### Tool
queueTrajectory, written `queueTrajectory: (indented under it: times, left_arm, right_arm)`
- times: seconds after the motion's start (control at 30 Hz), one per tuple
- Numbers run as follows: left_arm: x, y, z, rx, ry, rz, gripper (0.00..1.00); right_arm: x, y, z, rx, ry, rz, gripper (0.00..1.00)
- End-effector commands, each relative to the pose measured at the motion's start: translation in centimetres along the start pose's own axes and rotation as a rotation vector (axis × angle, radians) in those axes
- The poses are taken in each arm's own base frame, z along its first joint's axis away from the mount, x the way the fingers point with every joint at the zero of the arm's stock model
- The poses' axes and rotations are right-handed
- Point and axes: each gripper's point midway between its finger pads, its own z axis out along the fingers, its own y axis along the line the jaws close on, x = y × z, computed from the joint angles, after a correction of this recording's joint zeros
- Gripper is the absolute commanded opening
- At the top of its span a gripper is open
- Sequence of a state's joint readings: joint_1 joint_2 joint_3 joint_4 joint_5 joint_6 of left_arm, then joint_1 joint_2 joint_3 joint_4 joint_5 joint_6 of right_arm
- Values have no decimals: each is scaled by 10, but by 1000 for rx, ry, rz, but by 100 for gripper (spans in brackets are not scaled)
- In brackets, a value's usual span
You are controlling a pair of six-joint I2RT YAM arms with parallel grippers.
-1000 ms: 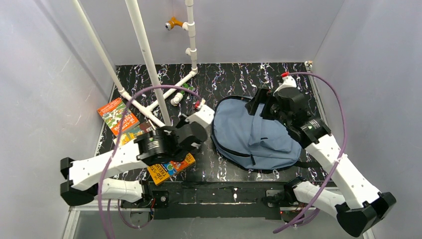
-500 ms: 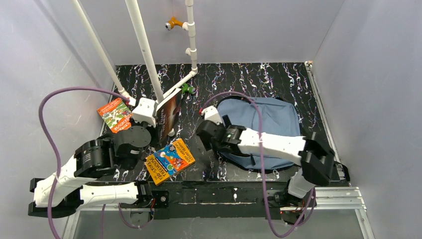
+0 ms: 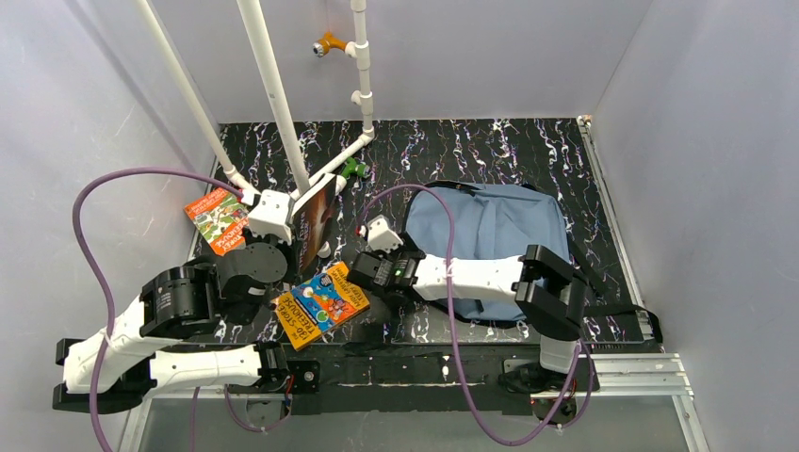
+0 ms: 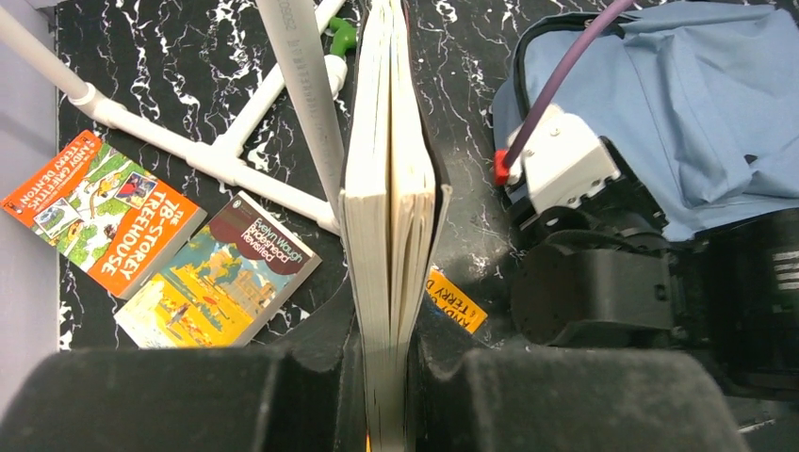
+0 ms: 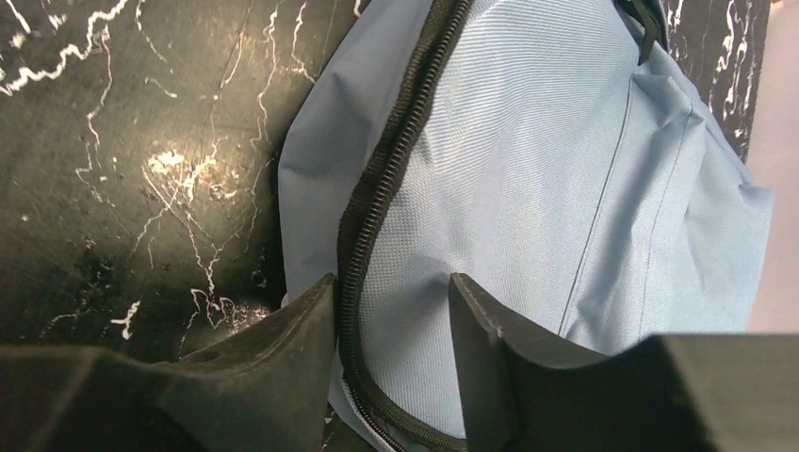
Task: Pack the student bag
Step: Place the book in the student bag.
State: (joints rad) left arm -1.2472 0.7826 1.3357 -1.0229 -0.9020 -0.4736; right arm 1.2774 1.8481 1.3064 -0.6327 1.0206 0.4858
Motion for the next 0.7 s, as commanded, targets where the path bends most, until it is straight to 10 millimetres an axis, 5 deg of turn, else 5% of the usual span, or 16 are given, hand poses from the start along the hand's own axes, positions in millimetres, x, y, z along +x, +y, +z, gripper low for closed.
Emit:
queueTrajectory:
  times: [0.0, 0.17, 0.3, 0.5, 0.67]
  left_arm:
    - [-3, 6, 4, -65, -27, -24, 0]
    - [6, -2, 8, -45, 2, -31, 0]
    - [10, -8, 7, -13, 21, -59, 0]
    - [8, -32, 4, 94, 43, -142, 0]
    - [-1, -89, 3, 303, 74, -283, 0]
  right_arm:
    - [-27, -25, -9, 16, -83, 137, 49]
    - [-28, -41, -4, 15, -73, 183, 18]
    - [-36, -51, -16, -30, -80, 211, 3]
    - [-58, -76, -52, -231, -182, 297, 1]
    - [-67, -125, -71, -445, -315, 502, 1]
